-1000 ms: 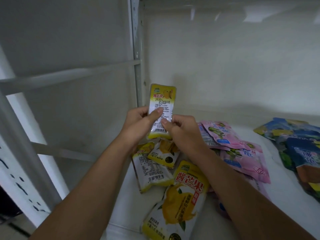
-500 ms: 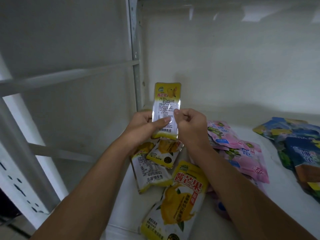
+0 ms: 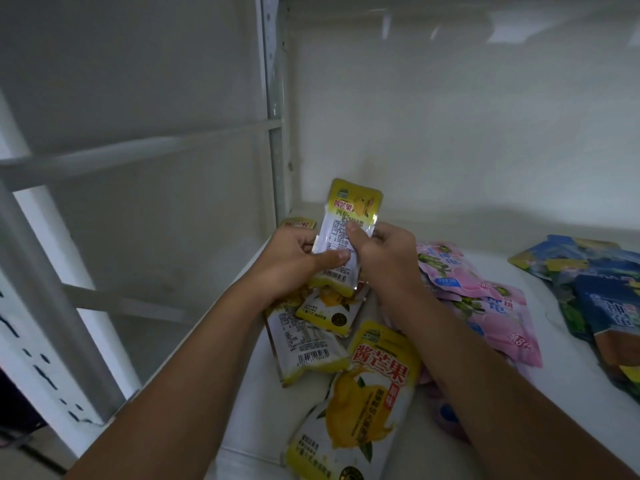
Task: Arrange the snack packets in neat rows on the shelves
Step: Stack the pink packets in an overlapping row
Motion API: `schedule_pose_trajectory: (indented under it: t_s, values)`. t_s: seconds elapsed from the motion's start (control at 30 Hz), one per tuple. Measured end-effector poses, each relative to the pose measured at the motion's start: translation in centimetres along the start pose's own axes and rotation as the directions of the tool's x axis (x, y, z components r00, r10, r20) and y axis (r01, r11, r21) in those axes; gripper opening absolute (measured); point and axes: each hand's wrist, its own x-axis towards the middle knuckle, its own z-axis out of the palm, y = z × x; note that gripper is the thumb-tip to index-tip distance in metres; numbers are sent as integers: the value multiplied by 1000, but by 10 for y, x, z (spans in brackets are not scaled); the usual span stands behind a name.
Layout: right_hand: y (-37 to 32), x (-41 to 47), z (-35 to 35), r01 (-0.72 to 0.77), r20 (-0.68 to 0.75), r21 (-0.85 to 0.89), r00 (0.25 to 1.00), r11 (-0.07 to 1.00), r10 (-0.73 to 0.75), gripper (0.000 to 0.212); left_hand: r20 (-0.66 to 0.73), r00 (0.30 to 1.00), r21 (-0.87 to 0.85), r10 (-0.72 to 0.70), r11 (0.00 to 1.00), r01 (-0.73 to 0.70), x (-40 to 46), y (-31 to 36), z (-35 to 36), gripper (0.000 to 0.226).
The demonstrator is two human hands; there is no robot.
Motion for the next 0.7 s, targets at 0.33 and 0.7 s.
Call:
schedule_pose_trajectory:
  t_s: [0.33,0.7]
  values:
    - [4,-3,-7,97,159,-480,987,872,-23,65,-542,837,304,-73,912,276,18,-33,-26,22]
    - [-2,10,16,266,310,-651,948,711,-70,23,-541,811,318,-223,838,443,45,-47,-31,68]
